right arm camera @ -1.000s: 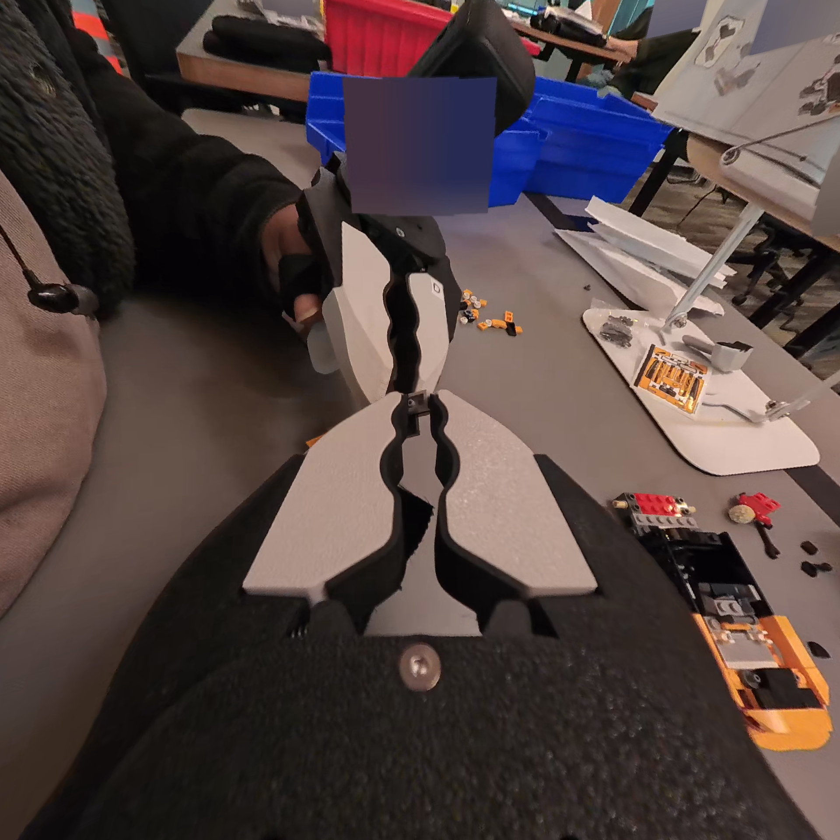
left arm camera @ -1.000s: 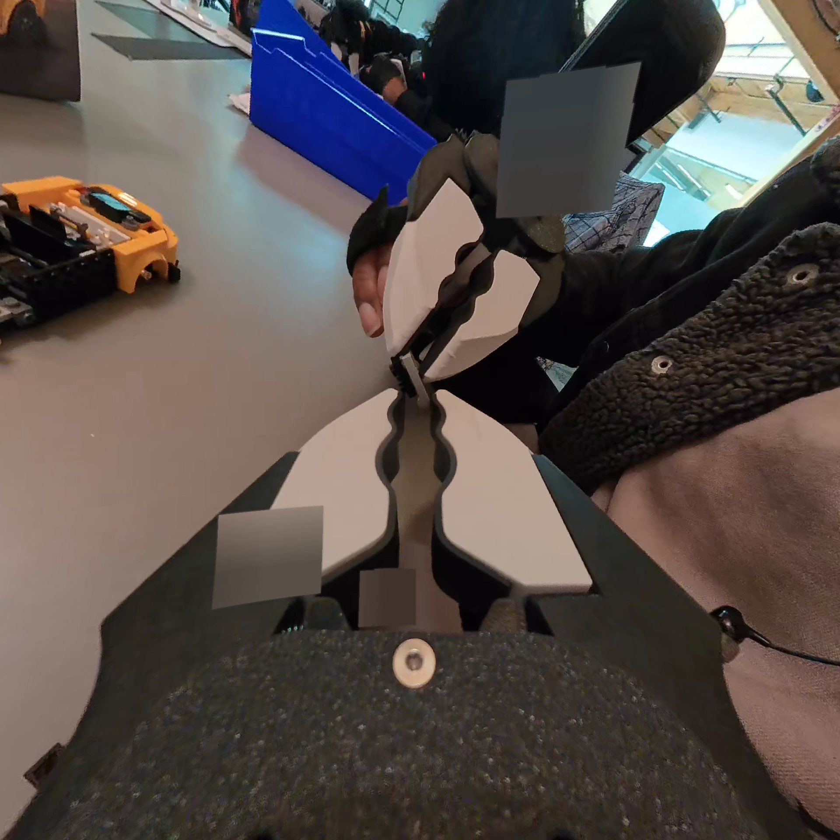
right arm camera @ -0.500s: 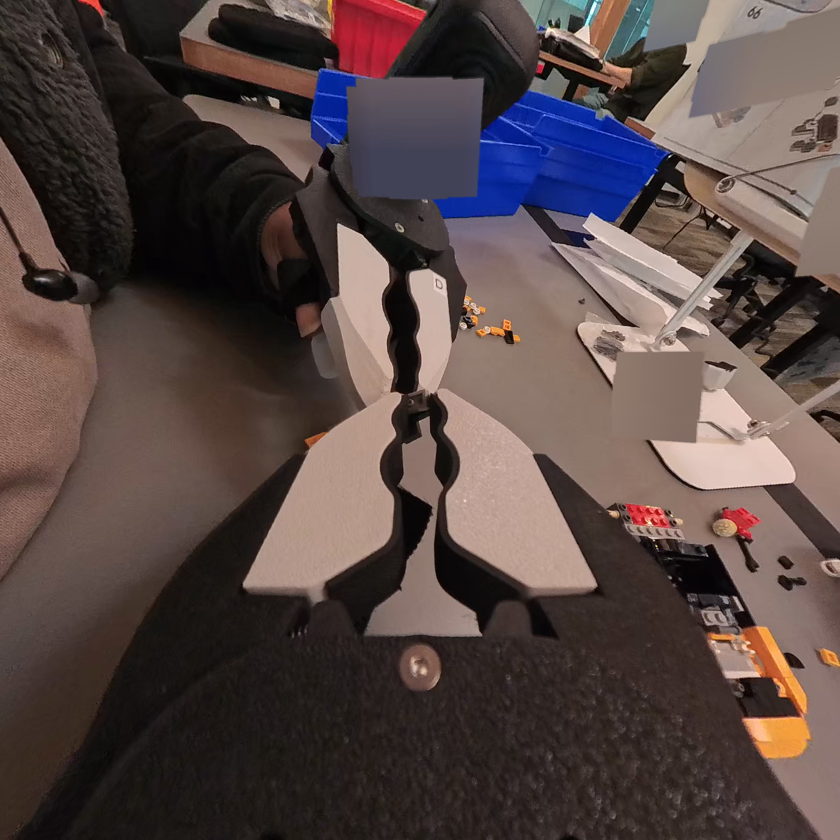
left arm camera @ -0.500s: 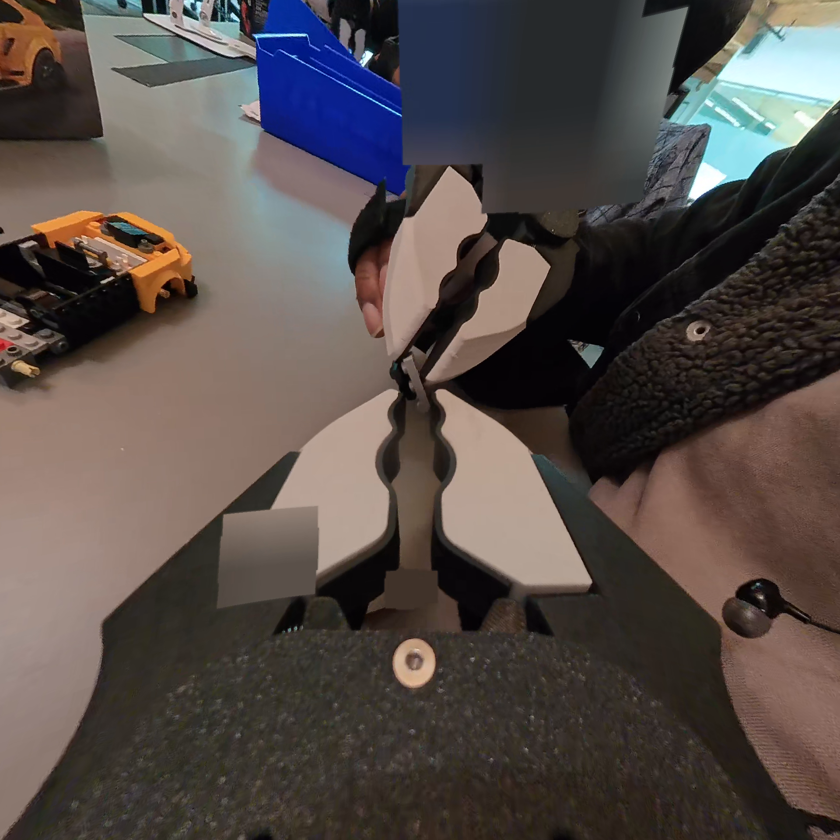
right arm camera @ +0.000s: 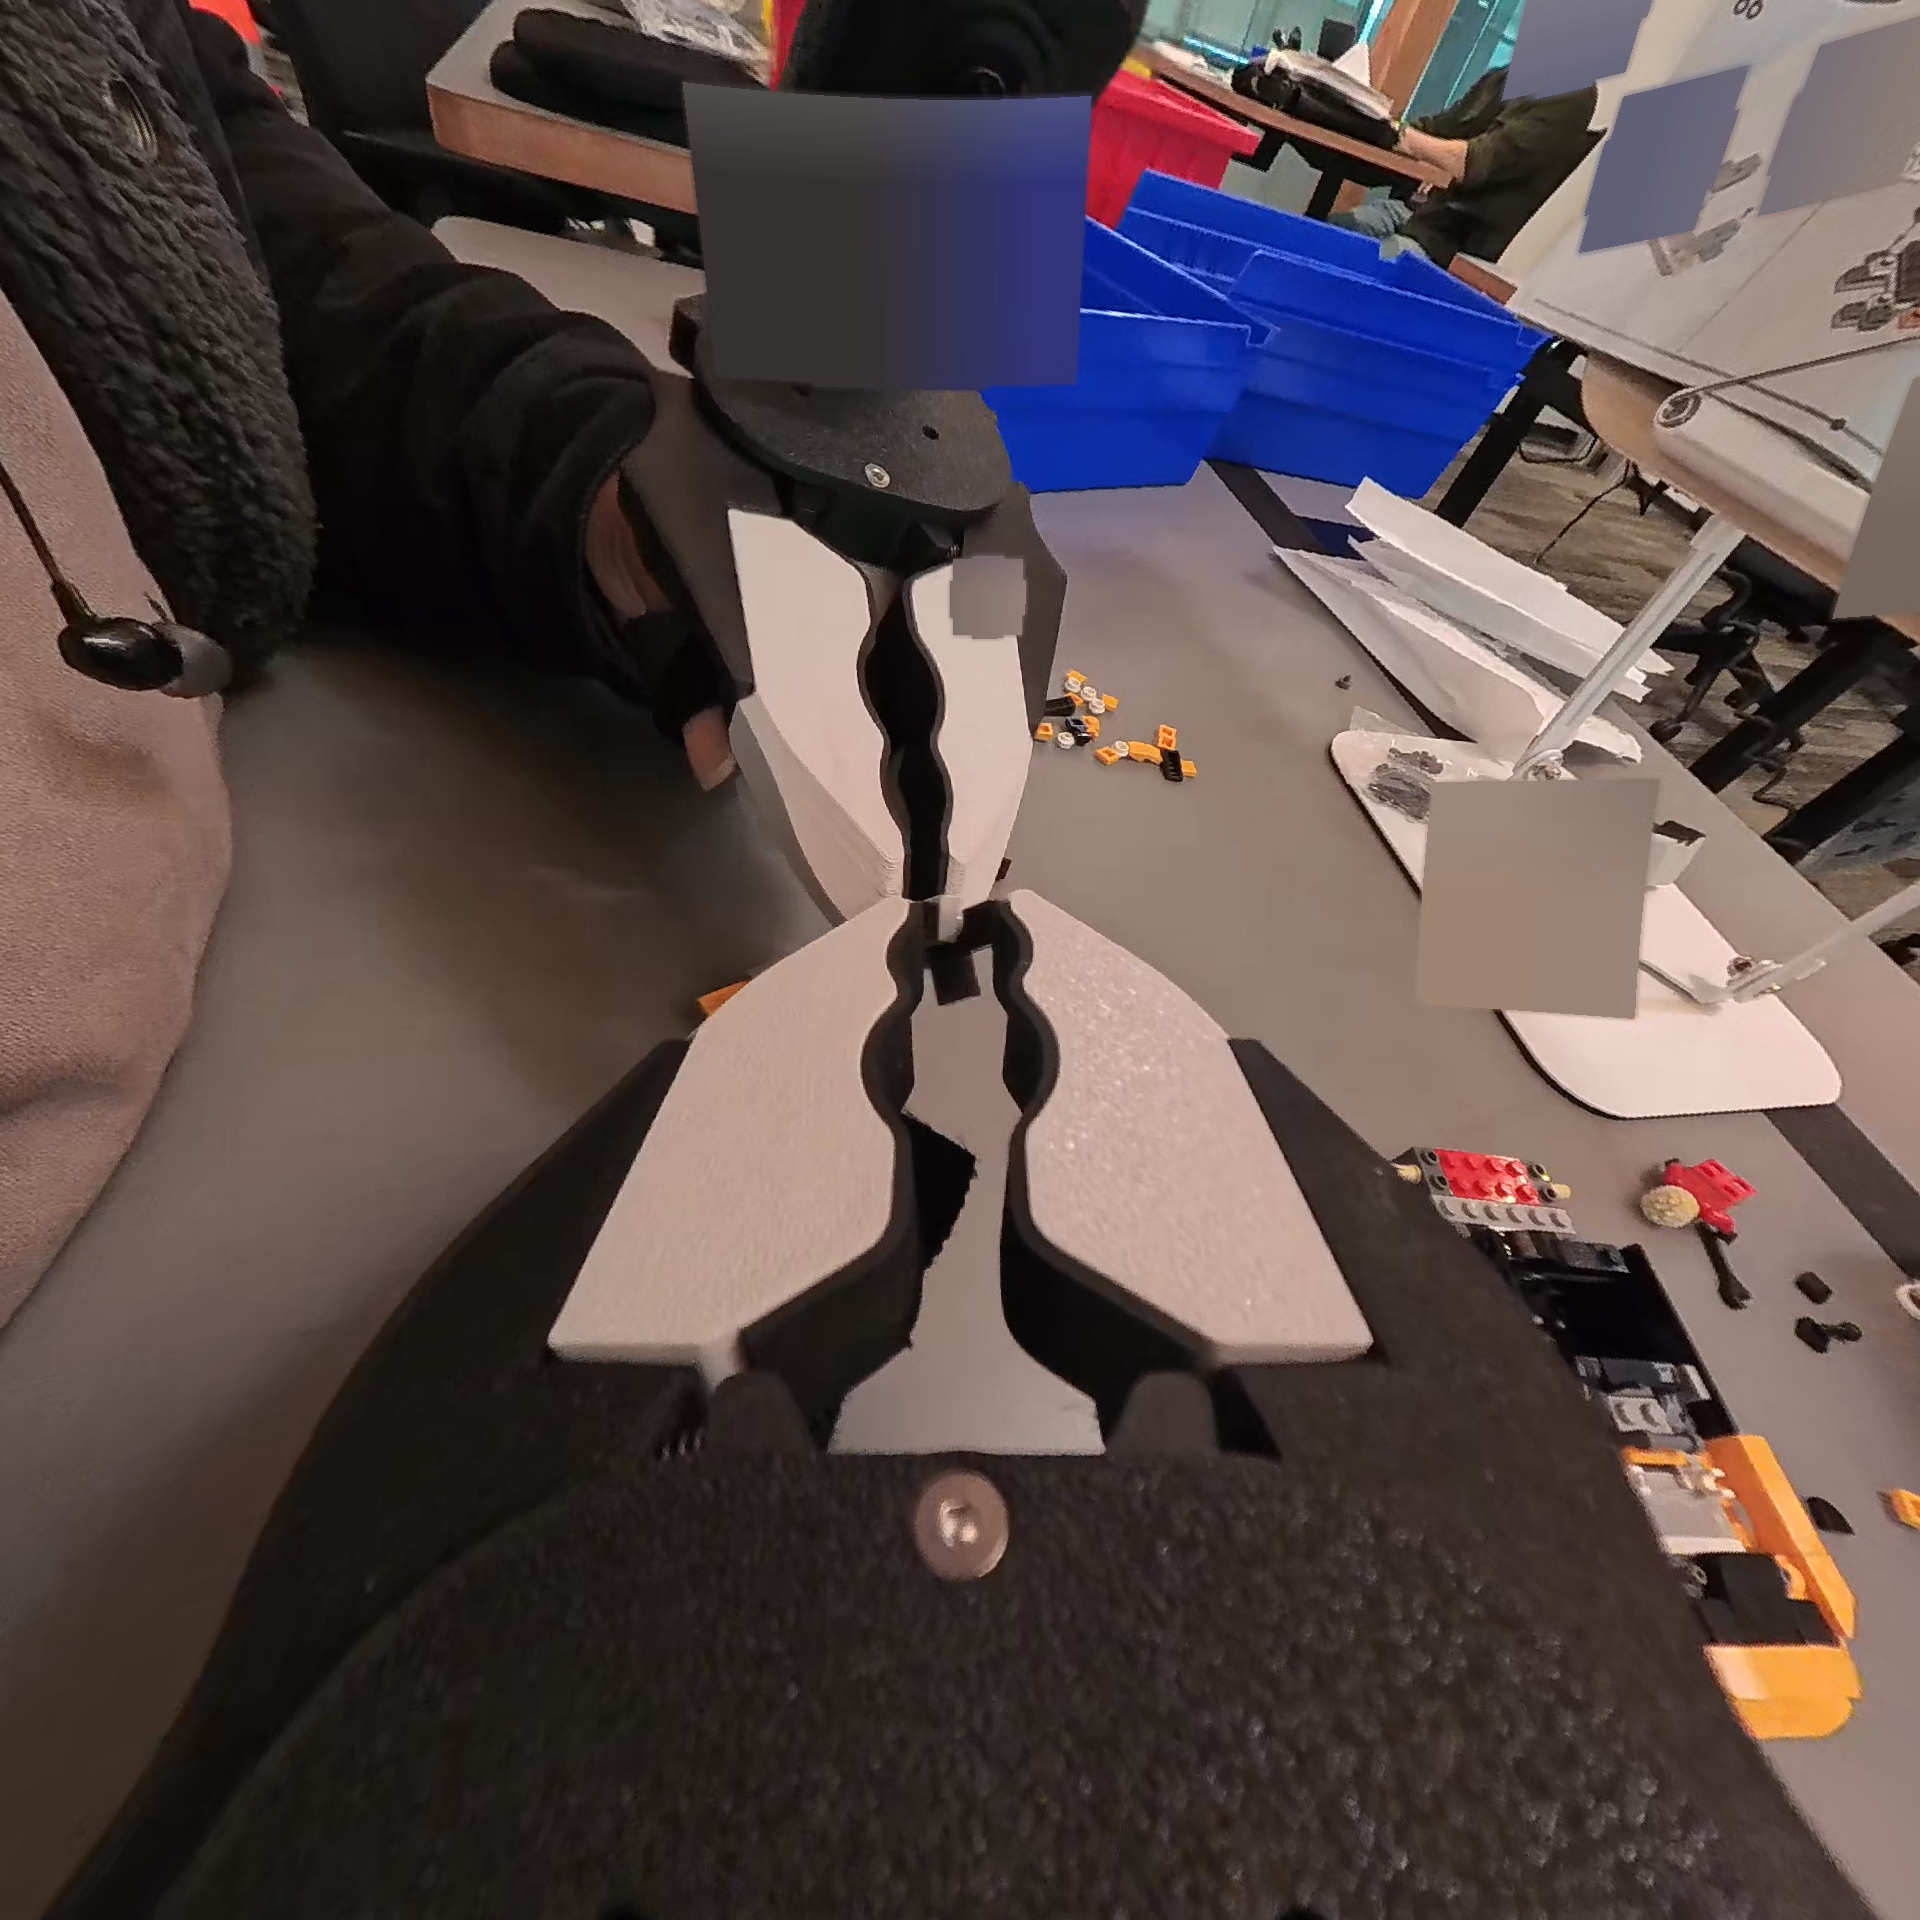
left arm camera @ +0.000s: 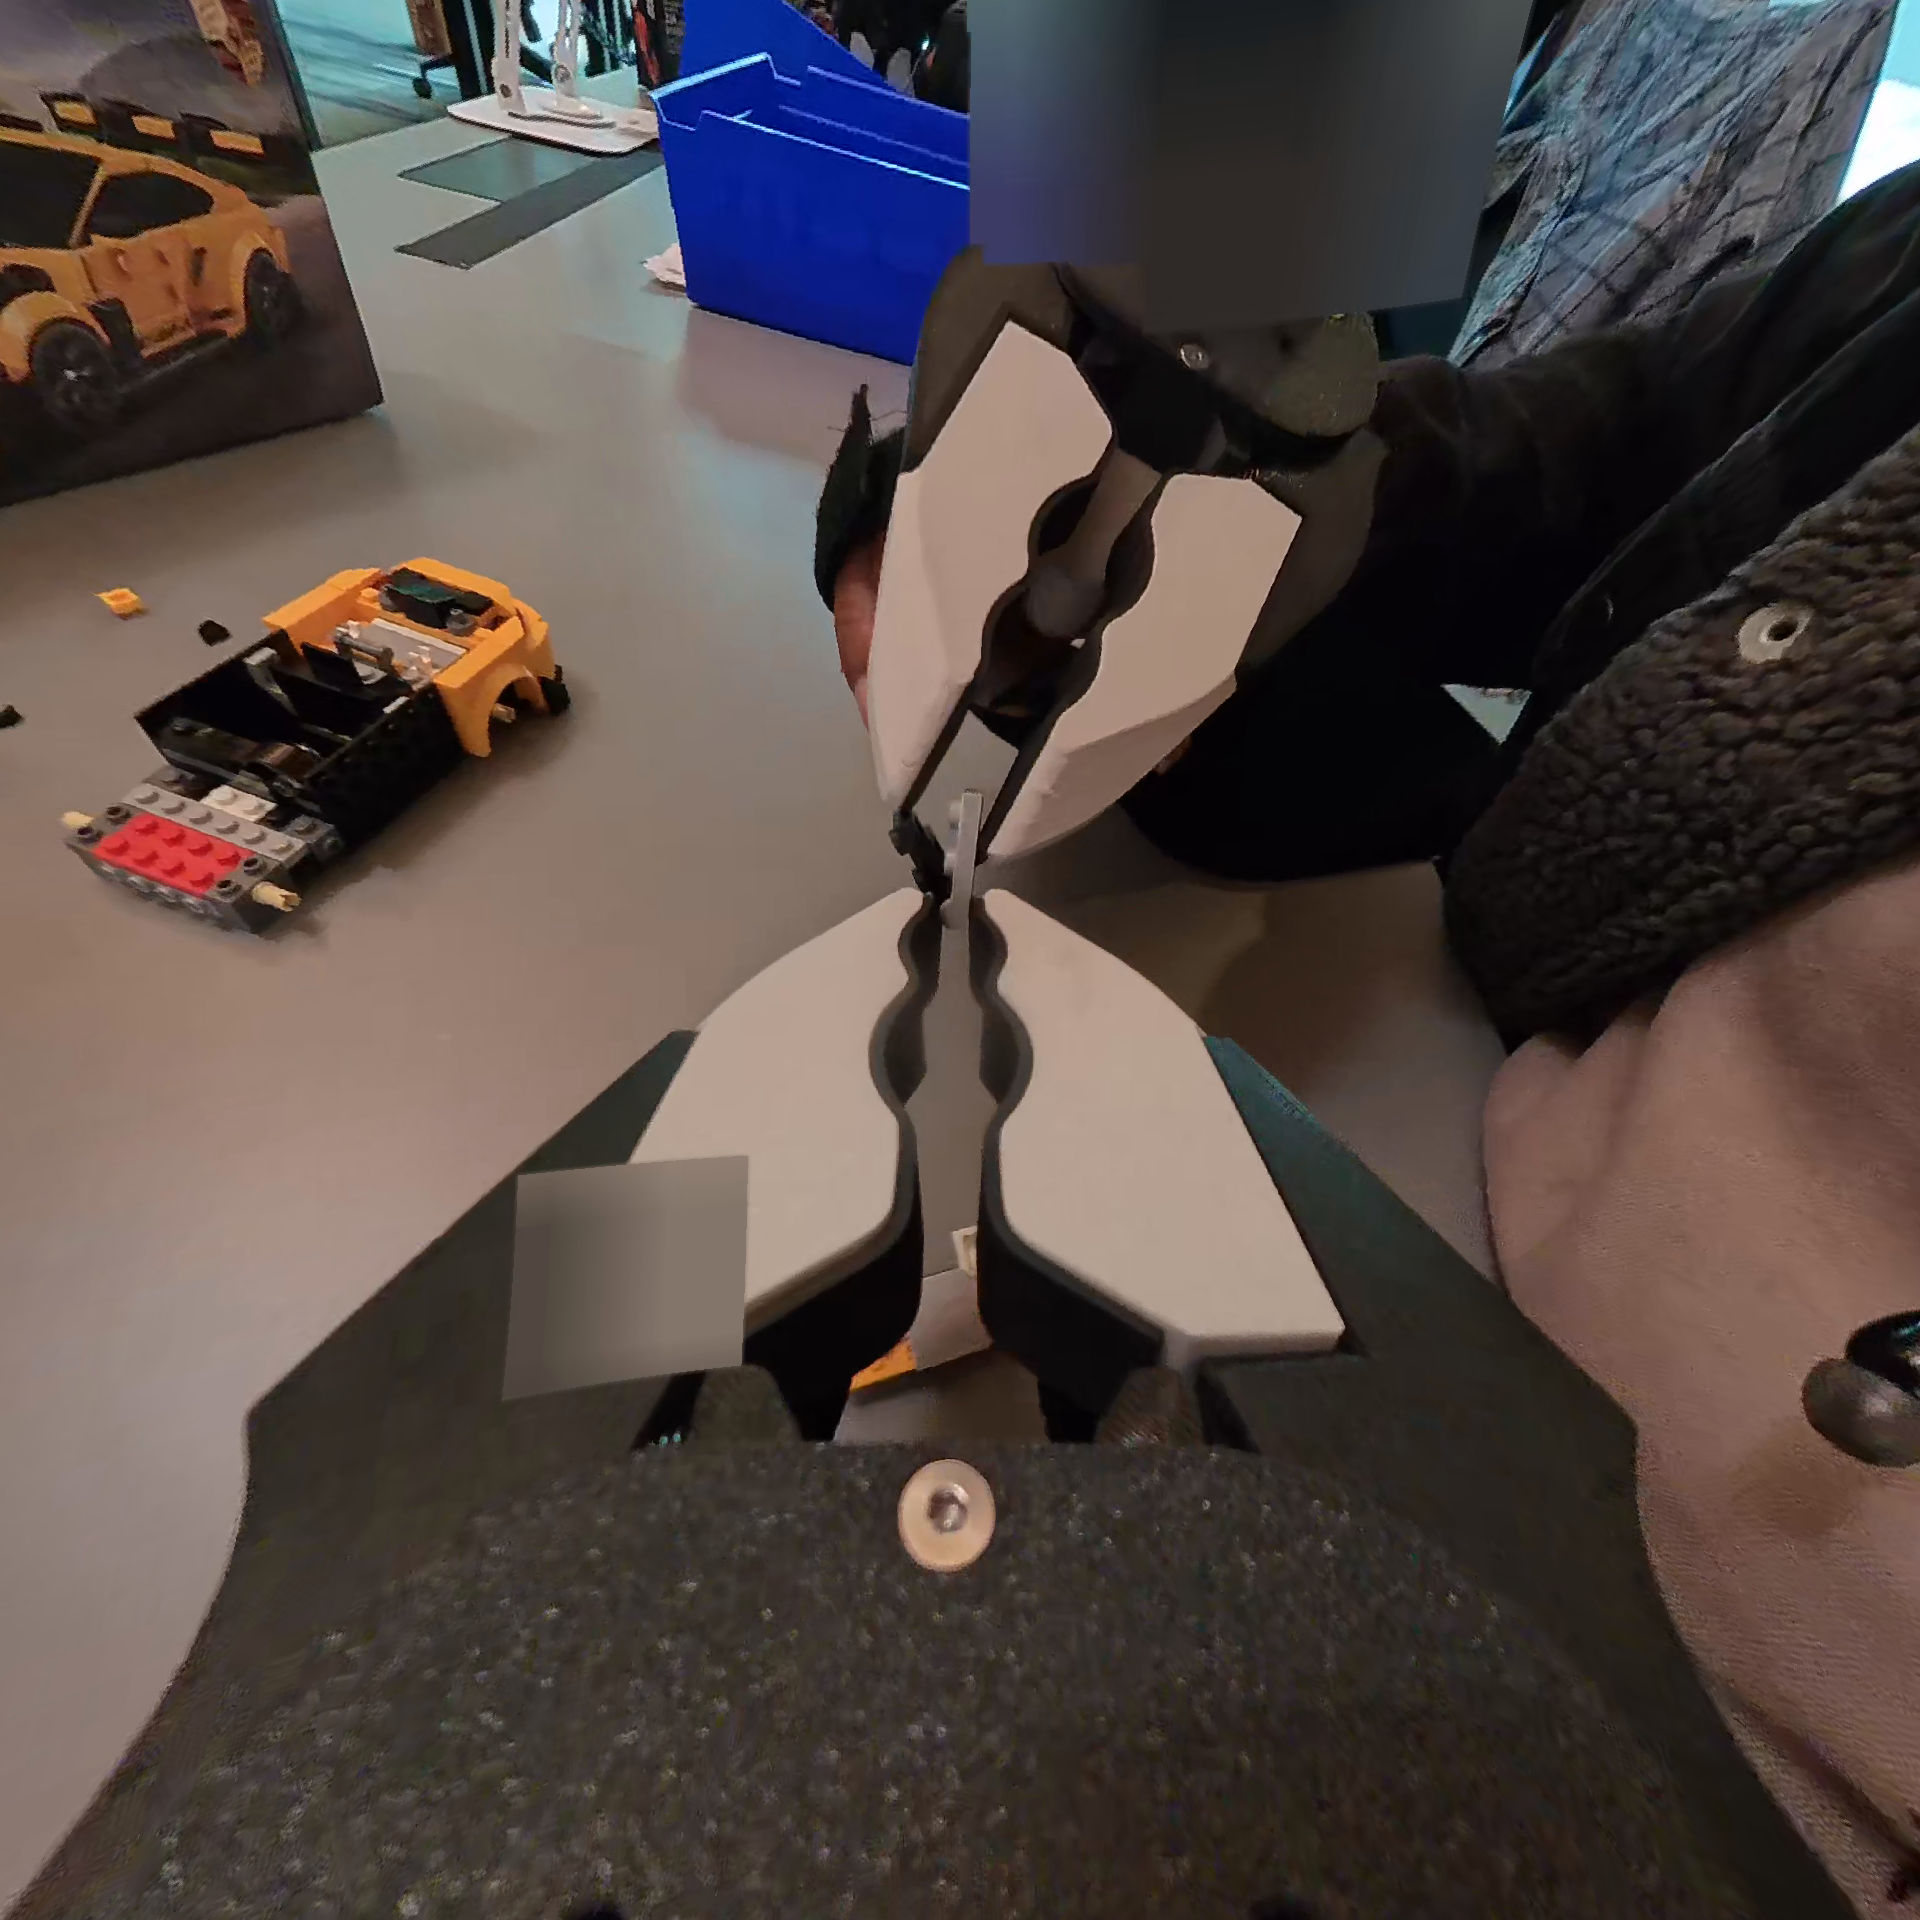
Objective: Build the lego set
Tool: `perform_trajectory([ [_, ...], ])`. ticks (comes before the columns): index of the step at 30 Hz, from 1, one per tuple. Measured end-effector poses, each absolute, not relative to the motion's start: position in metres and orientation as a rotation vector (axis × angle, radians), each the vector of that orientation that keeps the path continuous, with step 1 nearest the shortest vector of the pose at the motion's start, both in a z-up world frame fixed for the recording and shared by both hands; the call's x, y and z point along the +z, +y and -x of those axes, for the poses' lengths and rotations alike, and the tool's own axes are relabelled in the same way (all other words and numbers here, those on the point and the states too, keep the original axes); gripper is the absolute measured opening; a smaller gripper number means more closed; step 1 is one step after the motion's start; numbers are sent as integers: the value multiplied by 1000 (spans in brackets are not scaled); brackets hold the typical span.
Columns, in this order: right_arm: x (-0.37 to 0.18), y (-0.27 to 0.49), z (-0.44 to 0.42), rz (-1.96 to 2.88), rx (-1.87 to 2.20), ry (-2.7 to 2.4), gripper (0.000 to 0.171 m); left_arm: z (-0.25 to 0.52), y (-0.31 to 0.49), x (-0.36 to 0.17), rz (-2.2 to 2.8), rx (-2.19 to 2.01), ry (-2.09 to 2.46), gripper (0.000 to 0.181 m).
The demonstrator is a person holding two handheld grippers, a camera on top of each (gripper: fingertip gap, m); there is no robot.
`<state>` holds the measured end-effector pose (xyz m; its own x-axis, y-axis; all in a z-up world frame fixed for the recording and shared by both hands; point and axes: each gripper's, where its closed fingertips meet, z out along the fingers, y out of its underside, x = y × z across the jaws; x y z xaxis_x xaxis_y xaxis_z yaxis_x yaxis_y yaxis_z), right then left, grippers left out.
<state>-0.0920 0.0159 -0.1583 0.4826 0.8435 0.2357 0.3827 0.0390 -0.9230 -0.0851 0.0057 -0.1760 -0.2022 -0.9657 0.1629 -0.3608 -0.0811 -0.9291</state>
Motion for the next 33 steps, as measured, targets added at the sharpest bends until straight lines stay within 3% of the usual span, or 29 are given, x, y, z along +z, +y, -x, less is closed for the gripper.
perform_trajectory([
  [33, -140, 11, 98, 1501, 527, -1066, 5, 90, 12, -162, 1204, -1023, 1602, 4],
])
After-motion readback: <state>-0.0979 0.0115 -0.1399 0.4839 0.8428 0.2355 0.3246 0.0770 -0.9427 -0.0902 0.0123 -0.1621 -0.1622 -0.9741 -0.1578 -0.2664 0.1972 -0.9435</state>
